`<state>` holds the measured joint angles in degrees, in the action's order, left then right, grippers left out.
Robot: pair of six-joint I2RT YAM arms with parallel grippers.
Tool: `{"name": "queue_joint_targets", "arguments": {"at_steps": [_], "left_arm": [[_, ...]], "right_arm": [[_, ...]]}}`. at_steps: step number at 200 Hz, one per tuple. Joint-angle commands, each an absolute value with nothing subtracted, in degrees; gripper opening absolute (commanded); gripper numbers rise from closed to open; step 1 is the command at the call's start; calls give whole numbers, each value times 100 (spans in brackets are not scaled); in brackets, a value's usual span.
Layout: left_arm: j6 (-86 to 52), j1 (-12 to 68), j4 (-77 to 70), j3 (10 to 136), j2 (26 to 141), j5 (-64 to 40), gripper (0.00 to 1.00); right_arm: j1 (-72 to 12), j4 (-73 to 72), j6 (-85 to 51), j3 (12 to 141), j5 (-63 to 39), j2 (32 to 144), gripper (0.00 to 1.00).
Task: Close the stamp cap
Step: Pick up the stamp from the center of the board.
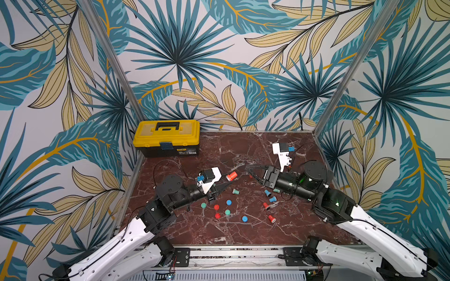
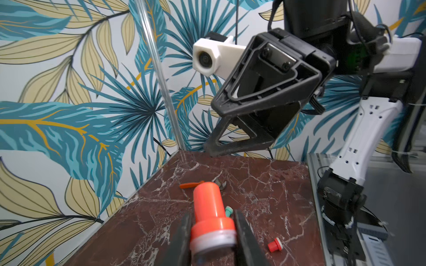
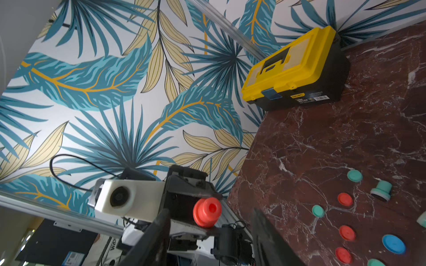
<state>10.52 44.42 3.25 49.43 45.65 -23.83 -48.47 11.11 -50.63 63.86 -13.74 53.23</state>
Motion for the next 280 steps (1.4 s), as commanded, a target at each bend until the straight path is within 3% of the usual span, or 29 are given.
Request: {"name": "queue_joint_targets", "arguments": {"at_steps": [1, 46, 78, 199, 208, 228, 238, 254, 280], "left_arm": [[1816, 4431, 1484, 5375, 4631, -3098, 12], [2066, 4433, 1859, 5685, 4741, -3438, 12], [2074, 4438, 1863, 5708, 4806, -3651, 12], [2166, 4438, 1854, 5698, 4860, -3771, 14], [2167, 4438, 1850, 5695, 4848, -3717, 20], [2146, 4430, 1852, 5669, 4773, -3446, 53], [2089, 4430, 1851, 5669, 4742, -3210, 64], [1947, 4355, 1851, 5640, 4696, -2878, 72], [1432, 3723, 1850, 5590, 4697, -2991, 75]], "right_arm": [[-4836, 1690, -4579, 6416, -2532, 5480, 58], [-4843, 778, -4909, 6182, -3467, 5751, 52], [-4845, 686, -4958, 6157, -3630, 5886, 38], [-4843, 52, -5362, 5959, -4228, 6047, 9], [-4844, 103, -5320, 5967, -4183, 6042, 6], [-4843, 560, -5034, 6050, -3806, 5973, 3], [-4843, 878, -4849, 6121, -3516, 5942, 2], [-4843, 1457, -4607, 6243, -3017, 5937, 1], [-4843, 2121, -4379, 6351, -2199, 6037, 1]]}}
